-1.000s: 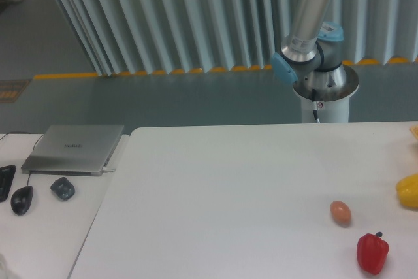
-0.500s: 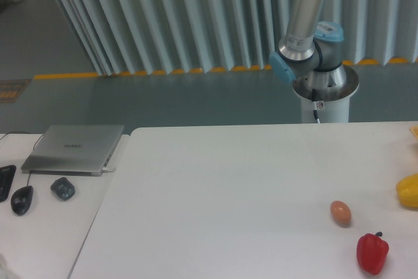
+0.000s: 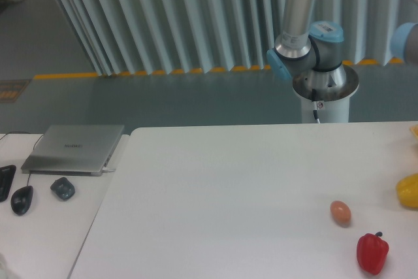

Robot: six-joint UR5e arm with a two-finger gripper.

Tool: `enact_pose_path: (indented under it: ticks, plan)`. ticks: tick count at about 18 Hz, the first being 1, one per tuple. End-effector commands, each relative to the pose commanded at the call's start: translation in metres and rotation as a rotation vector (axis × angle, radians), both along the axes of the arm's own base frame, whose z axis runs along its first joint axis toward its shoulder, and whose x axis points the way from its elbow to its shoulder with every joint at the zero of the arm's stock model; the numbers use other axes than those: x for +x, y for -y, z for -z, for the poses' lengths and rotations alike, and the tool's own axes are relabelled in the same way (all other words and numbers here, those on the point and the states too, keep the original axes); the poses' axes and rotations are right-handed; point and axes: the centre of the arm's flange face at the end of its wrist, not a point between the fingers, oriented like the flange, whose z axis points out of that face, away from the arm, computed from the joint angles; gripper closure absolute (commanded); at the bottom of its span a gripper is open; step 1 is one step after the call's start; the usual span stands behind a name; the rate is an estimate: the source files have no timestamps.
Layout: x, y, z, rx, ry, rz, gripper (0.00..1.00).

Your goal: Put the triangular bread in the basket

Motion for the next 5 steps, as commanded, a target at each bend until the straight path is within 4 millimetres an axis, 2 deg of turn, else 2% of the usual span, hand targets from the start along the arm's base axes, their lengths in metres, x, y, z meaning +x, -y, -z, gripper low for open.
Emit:
enact_pose_path:
  ticks: [5]
  plan:
    - [0.027,-0.019,-0.004,0.015,0.001,-0.028,0.0]
